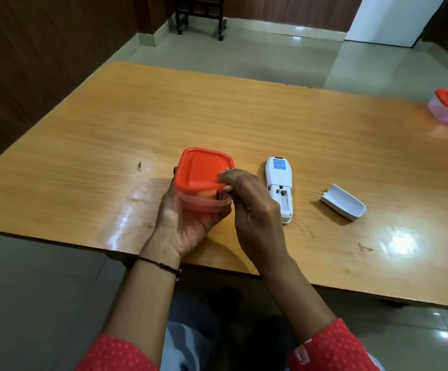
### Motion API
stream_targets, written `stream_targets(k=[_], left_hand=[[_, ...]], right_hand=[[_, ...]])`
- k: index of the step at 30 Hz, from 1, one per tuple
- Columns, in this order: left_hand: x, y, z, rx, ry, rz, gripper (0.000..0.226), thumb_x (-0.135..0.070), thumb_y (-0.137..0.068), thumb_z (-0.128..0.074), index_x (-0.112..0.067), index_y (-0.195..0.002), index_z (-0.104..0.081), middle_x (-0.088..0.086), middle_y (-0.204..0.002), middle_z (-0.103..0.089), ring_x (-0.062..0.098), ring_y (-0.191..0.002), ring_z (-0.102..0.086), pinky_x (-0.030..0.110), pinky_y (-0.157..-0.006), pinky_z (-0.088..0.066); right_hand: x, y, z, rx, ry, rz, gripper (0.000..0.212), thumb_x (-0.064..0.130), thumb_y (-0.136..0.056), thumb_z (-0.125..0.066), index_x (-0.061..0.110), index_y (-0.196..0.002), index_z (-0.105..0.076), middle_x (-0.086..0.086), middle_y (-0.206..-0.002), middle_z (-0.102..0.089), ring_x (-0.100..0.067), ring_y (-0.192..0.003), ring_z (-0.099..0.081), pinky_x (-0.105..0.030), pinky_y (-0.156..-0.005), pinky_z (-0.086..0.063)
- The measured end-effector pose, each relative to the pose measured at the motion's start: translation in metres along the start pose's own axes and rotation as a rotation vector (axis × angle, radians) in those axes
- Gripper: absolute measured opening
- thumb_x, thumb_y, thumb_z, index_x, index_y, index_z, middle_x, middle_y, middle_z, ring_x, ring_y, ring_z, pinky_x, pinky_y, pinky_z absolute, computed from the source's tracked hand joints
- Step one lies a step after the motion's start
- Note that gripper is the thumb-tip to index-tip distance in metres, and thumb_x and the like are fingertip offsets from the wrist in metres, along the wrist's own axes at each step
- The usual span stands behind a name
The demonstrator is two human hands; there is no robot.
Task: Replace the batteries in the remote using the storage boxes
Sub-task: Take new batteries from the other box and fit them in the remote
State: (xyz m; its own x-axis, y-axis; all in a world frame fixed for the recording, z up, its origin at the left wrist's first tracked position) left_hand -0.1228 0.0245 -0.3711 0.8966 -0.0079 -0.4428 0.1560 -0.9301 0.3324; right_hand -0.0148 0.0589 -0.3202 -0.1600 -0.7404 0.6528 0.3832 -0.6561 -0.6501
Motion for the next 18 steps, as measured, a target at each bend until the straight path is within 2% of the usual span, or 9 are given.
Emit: stream_targets(k=[3,6,9,12,14,15,18], left_hand=[[0.011,0.002,-0.001,-0.024,0.026,0.066,0.056,-0.050,-0.082,-0.058,-0.014,-0.125,-0.056,0.024,-0.117,-0.058,0.033,-0.092,-0.064,0.046,-0.080,-0.056],[0.017,0.002,-0.005,0.018,-0.007,0.064,0.060,-0.052,-0.081,-0.057,-0.020,-0.132,-0.052,0.027,-0.122,-0.057,0.035,-0.100,-0.061,0.047,-0.083,-0.056],[0.008,0.001,-0.004,0.048,-0.037,0.025,0.072,-0.056,-0.082,-0.051,-0.015,-0.140,-0.042,0.024,-0.137,-0.049,0.036,-0.110,-0.058,0.047,-0.086,-0.055],[-0.007,0.005,0.003,0.013,-0.113,-0.024,0.081,-0.067,-0.076,-0.051,-0.011,-0.135,-0.047,0.020,-0.132,-0.056,0.030,-0.107,-0.060,0.043,-0.088,-0.054],[-0.017,0.009,0.007,-0.050,-0.181,-0.086,0.068,-0.059,-0.076,-0.055,-0.013,-0.127,-0.053,0.018,-0.126,-0.060,0.030,-0.105,-0.061,0.046,-0.088,-0.052],[-0.022,0.011,0.010,-0.082,-0.209,-0.127,0.057,-0.052,-0.079,-0.055,-0.015,-0.122,-0.055,0.018,-0.123,-0.062,0.031,-0.104,-0.063,0.048,-0.086,-0.052],[-0.035,0.020,0.021,-0.238,-0.323,-0.249,0.032,-0.040,-0.091,-0.047,-0.016,-0.109,-0.059,0.017,-0.105,-0.071,0.028,-0.087,-0.071,0.042,-0.069,-0.060]], right_hand=[[-0.014,-0.023,0.025,-0.258,-0.088,-0.125,0.023,0.000,-0.091,-0.043,0.002,-0.102,-0.064,0.003,-0.088,-0.061,-0.015,-0.082,-0.062,-0.037,-0.076,-0.057],[-0.028,-0.037,0.034,-0.360,-0.200,-0.283,0.022,0.005,-0.097,-0.045,0.005,-0.103,-0.066,0.007,-0.083,-0.061,-0.008,-0.078,-0.061,-0.036,-0.070,-0.060],[-0.042,-0.027,0.020,-0.402,-0.284,-0.485,0.017,0.014,-0.096,-0.052,0.012,-0.094,-0.069,0.007,-0.080,-0.065,-0.004,-0.073,-0.060,-0.039,-0.070,-0.058],[-0.057,-0.017,0.007,-0.458,-0.338,-0.710,0.018,0.022,-0.095,-0.053,0.013,-0.088,-0.067,0.008,-0.069,-0.061,-0.004,-0.063,-0.054,-0.027,-0.064,-0.048],[-0.062,-0.015,-0.005,-0.445,-0.427,-0.850,0.021,0.022,-0.096,-0.052,0.011,-0.083,-0.063,0.004,-0.060,-0.055,-0.003,-0.048,-0.049,-0.024,-0.057,-0.045],[-0.062,-0.016,-0.012,-0.425,-0.494,-0.902,0.020,0.021,-0.096,-0.052,0.011,-0.082,-0.062,0.002,-0.059,-0.055,-0.003,-0.043,-0.050,-0.027,-0.057,-0.046],[-0.059,-0.019,-0.037,-0.344,-0.672,-1.027,0.015,0.014,-0.097,-0.050,0.007,-0.088,-0.059,-0.003,-0.065,-0.061,-0.004,-0.044,-0.059,-0.033,-0.065,-0.053]])
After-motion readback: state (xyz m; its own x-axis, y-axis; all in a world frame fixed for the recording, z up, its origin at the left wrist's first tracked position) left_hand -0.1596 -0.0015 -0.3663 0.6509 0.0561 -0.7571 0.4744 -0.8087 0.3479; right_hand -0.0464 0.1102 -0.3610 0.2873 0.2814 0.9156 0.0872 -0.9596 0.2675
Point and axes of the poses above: each hand's wrist, its own y-axis away from the middle knuckle, its own z-axis out of the back of the hand, x = y × z, the point moved 5 cm from there along -y, towards the middle knuckle
